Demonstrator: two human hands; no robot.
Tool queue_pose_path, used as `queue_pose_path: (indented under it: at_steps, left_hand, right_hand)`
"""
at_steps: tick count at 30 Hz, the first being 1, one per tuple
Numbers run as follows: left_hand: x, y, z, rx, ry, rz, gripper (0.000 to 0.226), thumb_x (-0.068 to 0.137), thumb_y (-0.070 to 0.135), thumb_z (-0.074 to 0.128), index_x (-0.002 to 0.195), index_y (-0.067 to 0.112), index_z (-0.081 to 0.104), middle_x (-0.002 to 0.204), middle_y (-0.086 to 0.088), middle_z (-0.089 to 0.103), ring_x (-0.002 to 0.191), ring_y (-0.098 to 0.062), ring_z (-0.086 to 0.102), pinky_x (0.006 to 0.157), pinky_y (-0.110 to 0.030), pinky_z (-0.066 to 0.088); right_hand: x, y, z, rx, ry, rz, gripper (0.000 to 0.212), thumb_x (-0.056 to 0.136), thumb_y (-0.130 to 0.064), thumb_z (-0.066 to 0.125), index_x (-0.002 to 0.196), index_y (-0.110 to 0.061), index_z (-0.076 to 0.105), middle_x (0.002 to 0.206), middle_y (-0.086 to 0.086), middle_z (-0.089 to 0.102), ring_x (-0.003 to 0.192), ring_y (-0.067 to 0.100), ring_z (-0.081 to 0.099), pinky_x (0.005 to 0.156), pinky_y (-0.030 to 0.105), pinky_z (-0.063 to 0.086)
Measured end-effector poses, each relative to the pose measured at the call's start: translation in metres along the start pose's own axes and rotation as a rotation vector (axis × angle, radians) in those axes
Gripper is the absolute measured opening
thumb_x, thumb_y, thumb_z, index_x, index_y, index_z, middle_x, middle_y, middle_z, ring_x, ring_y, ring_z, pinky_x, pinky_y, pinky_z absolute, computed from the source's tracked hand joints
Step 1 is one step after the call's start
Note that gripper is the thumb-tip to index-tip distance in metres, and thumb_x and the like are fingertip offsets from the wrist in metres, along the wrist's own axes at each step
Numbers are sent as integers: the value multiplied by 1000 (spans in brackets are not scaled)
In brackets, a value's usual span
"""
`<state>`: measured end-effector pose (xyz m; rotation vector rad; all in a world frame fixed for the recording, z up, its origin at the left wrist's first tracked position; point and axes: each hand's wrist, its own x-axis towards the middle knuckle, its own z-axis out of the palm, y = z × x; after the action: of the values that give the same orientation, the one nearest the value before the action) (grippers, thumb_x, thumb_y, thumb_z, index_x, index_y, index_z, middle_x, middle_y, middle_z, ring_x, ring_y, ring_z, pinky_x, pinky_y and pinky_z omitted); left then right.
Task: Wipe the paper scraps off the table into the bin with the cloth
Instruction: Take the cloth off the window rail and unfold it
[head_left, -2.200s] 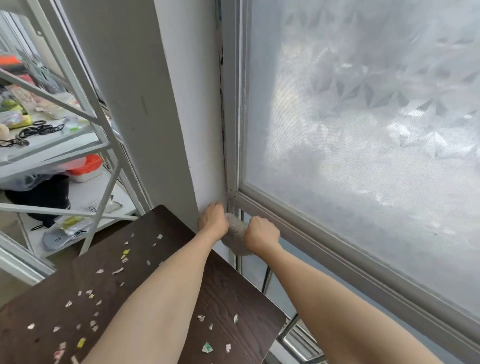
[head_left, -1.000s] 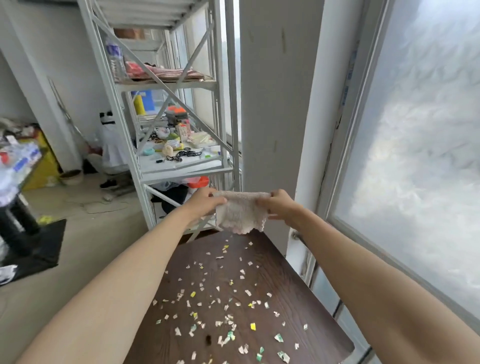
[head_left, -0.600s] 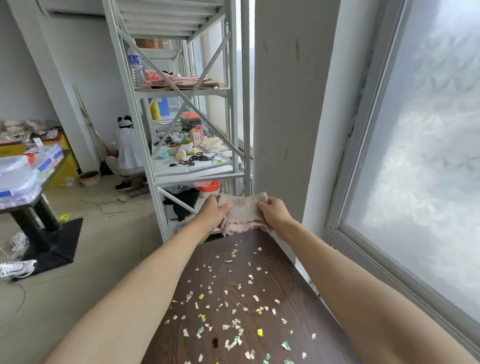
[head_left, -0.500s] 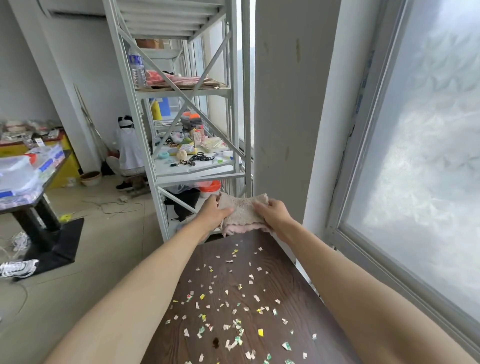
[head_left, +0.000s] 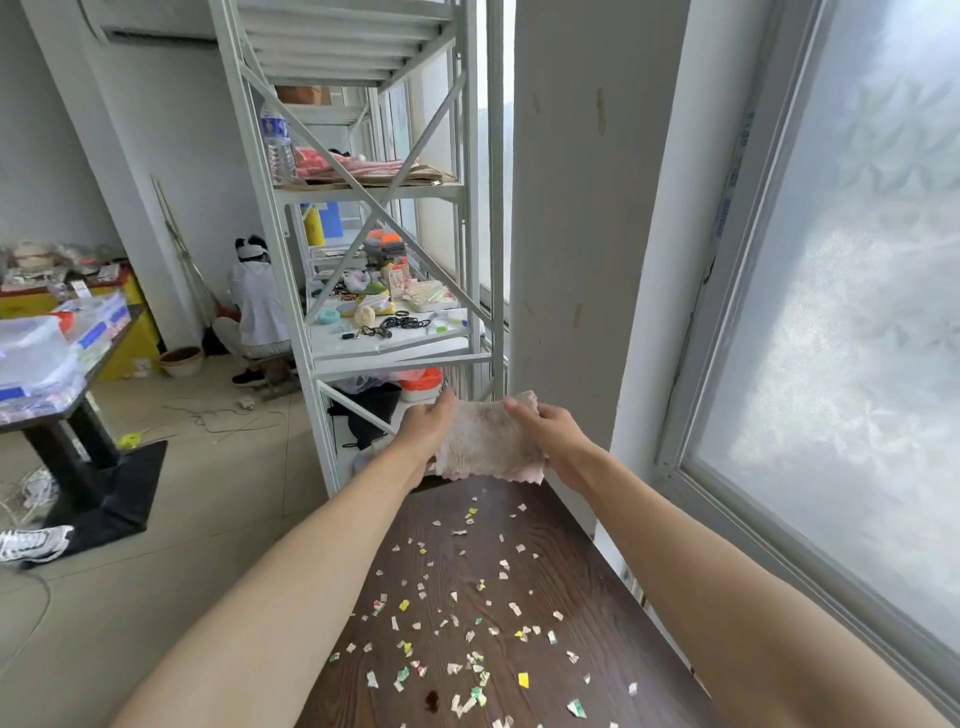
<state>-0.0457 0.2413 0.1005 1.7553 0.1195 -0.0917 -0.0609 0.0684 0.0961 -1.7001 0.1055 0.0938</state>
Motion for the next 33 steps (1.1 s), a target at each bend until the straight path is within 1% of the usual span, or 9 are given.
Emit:
queue_pose_path:
  at_steps: [3,6,11,14,19,23,26,30,33]
  left_hand:
    - [6,-3,-1,61,1,107,23,97,31,44,98,13,57,100,-1,51,86,-10,46,75,-27,36]
    - [6,-5,-7,101,-34,172,21,94,11,53,111,6,63,103,-2,58,97,-13,51,86,-27,36]
    - [6,-5,-16,51,-31,144,34,86,-7,56,120,-4,57,112,-18,61,99,-23,55,80,-30,48]
    - [7,-5,-10,114,-3,158,36,89,7,56,125,3,53,114,-16,61,101,-25,58,90,-37,48]
    - [-1,-2,5,441,99,294,20,95,11,40,115,13,41,94,-8,49,62,-13,43,57,-31,35]
    - [-5,-4,9,509,106,384,25,93,2,35,101,23,44,101,-1,51,71,-30,57,57,-36,41]
    - [-4,-5,14,512,74,339,21,90,6,44,94,13,62,103,2,54,87,-19,55,71,-28,40]
    - [-2,-10,23,502,115,279,21,77,27,67,94,16,61,106,-2,56,96,-19,56,77,-28,42]
    - [-8,-10,25,580,167,304,22,78,23,63,97,15,54,105,-9,53,93,-28,58,75,-33,45]
  right_hand:
    - [6,-3,2,-50,182,3,42,90,-51,51,93,-12,65,91,5,50,85,15,50,80,35,48]
    - [12,1,-4,-118,255,-119,31,92,-30,55,66,-15,47,63,-1,41,61,15,37,55,27,32]
    - [13,5,-13,-137,268,-164,22,91,-18,54,69,-17,57,67,-1,54,73,19,53,73,42,53]
    - [12,5,-4,-187,304,-133,26,94,-22,49,68,-18,50,67,-1,52,68,19,50,62,34,46]
    - [13,2,6,-139,279,65,26,86,-34,58,77,-10,57,72,5,58,65,21,57,65,35,51]
    - [17,7,9,-2,231,237,38,73,-20,77,101,0,60,92,11,67,85,27,66,80,37,56]
    - [17,8,16,-68,366,136,44,73,-18,76,110,-1,59,101,13,67,96,30,66,85,37,55]
    - [10,3,30,-204,350,-41,9,76,-16,64,82,-11,61,80,7,65,81,26,62,76,35,52]
    - [8,3,44,-232,317,-105,31,84,-31,59,60,-15,49,61,3,54,66,23,51,64,30,45]
